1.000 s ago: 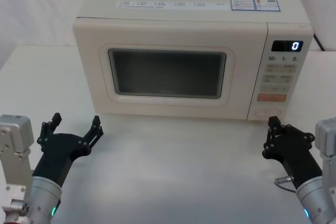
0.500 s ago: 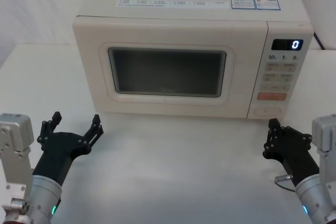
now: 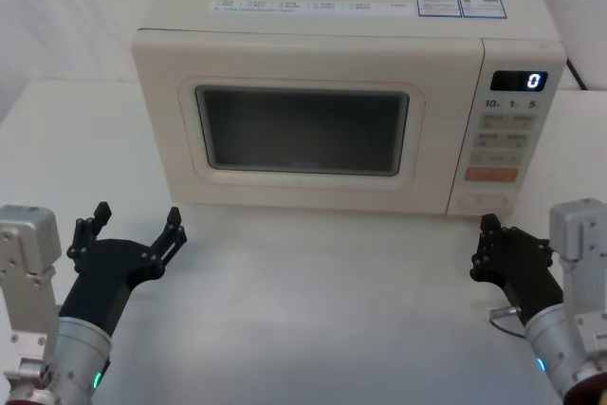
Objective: Press the button to open the microwave door with one hand; close the microwave door with the other hand.
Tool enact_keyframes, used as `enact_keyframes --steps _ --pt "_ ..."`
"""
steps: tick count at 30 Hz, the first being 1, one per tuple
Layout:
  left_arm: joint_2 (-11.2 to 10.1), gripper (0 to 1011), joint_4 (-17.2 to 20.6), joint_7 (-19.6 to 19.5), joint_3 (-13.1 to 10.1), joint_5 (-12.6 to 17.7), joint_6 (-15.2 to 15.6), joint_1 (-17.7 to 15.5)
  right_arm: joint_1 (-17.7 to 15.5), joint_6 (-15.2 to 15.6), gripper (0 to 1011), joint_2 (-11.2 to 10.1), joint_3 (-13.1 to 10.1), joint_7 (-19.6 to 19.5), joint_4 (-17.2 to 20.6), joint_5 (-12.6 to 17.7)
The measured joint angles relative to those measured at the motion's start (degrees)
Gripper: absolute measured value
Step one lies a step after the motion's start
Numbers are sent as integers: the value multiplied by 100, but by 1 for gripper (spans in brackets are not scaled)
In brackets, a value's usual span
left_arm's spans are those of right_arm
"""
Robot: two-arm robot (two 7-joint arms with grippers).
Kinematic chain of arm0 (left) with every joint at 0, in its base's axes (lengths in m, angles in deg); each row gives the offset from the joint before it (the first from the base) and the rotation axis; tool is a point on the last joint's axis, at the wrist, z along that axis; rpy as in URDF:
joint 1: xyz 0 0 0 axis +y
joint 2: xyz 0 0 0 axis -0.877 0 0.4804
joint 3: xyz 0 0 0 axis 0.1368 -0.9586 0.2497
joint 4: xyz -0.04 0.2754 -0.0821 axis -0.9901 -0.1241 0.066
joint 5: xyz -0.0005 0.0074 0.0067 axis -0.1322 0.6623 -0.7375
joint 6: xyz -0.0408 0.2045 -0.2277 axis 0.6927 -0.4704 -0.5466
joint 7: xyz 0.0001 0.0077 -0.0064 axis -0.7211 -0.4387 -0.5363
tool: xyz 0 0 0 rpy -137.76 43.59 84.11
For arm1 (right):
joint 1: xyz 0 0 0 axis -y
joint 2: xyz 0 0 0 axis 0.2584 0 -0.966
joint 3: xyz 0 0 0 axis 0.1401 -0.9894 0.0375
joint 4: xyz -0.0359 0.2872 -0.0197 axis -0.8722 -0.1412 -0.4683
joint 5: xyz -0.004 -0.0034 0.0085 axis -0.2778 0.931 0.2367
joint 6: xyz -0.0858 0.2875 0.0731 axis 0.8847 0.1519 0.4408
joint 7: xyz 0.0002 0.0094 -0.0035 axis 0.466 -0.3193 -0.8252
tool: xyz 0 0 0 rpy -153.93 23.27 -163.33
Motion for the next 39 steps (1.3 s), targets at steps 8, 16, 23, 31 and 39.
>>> enact_keyframes --steps 8,16,23,31,39 --pt "0 1001 0 0 0 0 0 0 297 -15 0 136 -65 65 -427 -103" --pt "0 1001 0 0 0 0 0 0 497 -15 0 229 -184 120 -702 -38" --pt "0 1001 0 0 0 0 0 0 631 -10 0 288 -276 157 -887 60" --pt "0 1001 0 0 0 0 0 0 756 -13 0 313 -292 159 -1048 53" --pt "0 1001 0 0 0 0 0 0 866 -39 0 330 -258 159 -1130 -30"
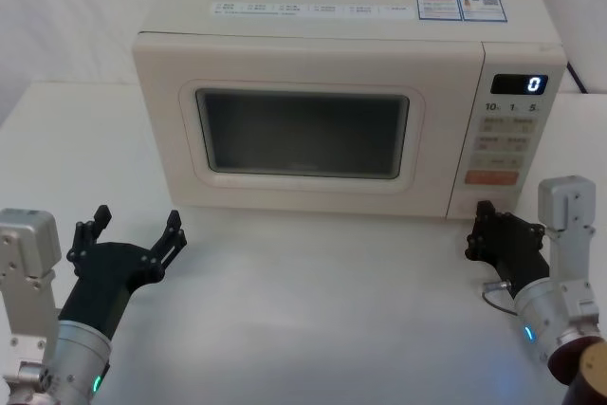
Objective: Press the button to open the microwave door with one hand; close the microwave door with the other hand.
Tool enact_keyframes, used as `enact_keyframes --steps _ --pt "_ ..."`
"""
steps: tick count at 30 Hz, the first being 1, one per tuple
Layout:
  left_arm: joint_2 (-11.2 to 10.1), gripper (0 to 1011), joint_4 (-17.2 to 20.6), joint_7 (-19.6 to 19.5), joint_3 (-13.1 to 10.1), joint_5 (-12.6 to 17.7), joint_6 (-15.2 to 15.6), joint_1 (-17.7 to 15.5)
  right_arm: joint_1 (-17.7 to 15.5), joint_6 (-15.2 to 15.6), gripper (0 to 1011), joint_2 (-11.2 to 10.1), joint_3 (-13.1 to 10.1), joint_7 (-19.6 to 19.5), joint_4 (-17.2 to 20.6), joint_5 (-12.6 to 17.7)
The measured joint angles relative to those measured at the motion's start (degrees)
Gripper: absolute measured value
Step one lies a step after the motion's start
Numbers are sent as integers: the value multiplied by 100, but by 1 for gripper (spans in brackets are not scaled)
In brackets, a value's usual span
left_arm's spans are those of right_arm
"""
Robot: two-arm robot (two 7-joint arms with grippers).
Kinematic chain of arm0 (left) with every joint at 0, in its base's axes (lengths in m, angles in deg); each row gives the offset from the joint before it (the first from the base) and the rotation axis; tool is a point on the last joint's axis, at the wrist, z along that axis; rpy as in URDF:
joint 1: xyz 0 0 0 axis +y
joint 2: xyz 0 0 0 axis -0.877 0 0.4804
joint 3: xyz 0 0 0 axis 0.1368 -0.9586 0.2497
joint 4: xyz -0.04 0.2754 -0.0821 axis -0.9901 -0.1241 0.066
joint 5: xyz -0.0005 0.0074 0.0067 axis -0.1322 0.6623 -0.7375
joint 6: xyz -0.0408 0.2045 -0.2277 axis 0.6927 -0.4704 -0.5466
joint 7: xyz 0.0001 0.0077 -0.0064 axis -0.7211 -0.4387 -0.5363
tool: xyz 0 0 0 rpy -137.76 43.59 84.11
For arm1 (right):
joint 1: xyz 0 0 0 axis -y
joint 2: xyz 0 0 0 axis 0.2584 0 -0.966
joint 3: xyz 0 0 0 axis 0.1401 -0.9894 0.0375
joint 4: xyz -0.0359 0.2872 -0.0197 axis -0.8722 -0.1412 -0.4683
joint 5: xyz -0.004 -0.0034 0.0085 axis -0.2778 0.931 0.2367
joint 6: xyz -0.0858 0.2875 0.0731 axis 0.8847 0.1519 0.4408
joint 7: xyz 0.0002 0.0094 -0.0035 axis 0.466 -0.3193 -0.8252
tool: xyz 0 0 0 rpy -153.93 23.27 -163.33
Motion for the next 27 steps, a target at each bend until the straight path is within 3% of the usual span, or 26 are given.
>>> enact_keyframes --steps 27 --pt "0 1001 0 0 0 0 0 0 179 -46 0 81 -18 -44 -227 -57"
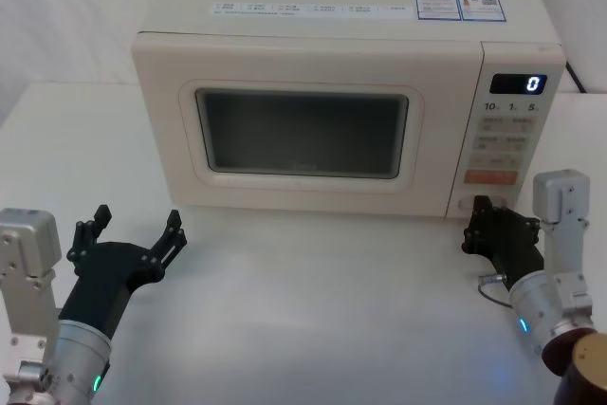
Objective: Press the button to open the microwave door with one hand; close the microwave door with the other hand.
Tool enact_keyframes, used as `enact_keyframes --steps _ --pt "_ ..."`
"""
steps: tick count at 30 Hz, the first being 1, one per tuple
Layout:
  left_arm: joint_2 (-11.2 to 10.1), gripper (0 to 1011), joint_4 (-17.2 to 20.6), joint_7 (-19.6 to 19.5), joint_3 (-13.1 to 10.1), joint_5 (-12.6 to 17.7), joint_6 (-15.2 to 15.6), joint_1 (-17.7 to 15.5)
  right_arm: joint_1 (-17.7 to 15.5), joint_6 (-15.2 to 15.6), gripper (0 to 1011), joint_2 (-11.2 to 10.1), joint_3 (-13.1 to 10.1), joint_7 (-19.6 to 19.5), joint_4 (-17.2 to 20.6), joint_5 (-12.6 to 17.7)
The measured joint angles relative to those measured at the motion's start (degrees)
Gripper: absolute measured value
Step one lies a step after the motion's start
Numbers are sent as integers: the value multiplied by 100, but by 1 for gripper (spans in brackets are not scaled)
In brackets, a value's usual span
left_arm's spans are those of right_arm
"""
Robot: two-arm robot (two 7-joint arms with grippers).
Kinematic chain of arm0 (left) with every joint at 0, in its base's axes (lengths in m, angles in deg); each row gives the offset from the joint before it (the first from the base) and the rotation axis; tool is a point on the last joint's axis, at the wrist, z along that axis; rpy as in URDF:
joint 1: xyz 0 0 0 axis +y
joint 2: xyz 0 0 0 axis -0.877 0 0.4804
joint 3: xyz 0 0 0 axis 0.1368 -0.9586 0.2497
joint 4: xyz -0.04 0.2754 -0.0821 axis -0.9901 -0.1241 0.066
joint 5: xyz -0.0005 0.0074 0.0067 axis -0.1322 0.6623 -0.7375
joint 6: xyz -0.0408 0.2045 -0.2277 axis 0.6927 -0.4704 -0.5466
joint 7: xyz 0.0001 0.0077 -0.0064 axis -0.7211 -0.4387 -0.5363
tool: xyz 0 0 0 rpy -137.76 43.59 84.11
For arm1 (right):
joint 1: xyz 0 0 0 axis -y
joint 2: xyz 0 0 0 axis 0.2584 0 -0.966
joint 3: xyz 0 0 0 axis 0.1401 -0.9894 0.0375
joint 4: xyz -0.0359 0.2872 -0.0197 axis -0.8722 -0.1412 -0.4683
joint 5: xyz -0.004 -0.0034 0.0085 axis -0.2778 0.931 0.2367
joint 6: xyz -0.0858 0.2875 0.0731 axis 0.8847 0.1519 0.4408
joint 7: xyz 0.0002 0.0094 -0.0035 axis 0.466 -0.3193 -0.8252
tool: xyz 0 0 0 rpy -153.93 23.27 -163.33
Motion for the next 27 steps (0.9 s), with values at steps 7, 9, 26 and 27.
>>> enact_keyframes --steps 7,9,26,27 --pt "0 1001 0 0 0 0 0 0 53 13 0 18 -15 -9 -48 -9" --pt "0 1001 0 0 0 0 0 0 74 14 0 27 -18 -15 -69 -11" --pt "0 1001 0 0 0 0 0 0 182 -1 0 57 -55 -34 -180 -18" --pt "0 1001 0 0 0 0 0 0 182 -3 0 57 -57 -34 -180 -18"
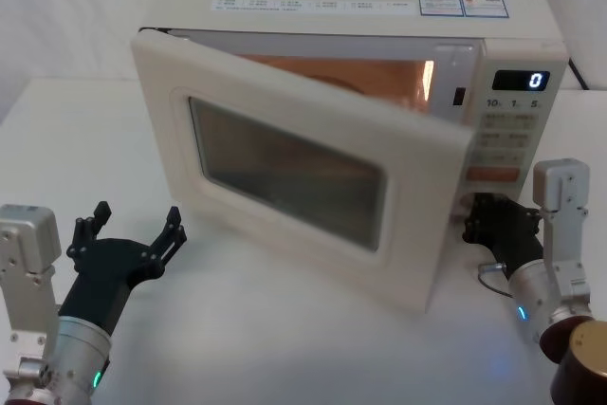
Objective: Press the button to open the microwave door with one hand; close the microwave door with the other hand.
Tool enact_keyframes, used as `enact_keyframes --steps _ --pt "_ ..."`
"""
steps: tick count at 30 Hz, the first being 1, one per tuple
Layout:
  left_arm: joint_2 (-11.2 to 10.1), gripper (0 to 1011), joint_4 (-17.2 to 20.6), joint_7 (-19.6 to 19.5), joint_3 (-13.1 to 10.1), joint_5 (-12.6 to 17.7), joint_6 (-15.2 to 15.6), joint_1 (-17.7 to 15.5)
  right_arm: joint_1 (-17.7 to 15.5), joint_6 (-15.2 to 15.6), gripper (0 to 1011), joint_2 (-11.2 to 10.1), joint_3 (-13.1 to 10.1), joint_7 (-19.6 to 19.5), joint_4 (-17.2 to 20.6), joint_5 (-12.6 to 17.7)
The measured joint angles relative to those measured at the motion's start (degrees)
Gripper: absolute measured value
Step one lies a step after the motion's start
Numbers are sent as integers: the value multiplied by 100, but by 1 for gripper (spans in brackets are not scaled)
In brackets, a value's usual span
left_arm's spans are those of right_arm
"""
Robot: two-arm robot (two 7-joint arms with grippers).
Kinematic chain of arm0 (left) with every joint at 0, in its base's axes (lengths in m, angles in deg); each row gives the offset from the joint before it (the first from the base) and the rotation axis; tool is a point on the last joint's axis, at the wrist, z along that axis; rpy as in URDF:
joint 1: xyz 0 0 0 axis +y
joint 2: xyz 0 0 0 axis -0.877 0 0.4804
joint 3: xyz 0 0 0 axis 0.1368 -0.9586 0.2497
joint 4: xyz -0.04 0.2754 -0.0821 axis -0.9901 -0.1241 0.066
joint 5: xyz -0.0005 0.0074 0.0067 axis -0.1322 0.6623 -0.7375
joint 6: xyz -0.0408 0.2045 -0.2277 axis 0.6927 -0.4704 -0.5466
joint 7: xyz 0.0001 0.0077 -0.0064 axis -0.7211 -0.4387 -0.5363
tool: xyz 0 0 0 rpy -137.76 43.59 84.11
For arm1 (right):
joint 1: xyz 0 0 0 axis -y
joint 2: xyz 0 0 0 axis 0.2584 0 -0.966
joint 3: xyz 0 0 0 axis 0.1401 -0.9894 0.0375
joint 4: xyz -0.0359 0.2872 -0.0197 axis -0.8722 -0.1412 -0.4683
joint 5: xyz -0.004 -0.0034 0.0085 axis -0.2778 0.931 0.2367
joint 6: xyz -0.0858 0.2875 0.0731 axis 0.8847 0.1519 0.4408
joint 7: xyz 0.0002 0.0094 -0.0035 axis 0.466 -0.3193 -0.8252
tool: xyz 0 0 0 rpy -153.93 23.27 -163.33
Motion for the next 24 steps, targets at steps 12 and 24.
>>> enact_keyframes --steps 12,24 --pt "0 1001 0 0 0 0 0 0 -229 -11 0 -98 -1 -33 292 -110" --pt "0 1001 0 2 0 0 0 0 -811 -25 0 -290 90 -24 926 -370"
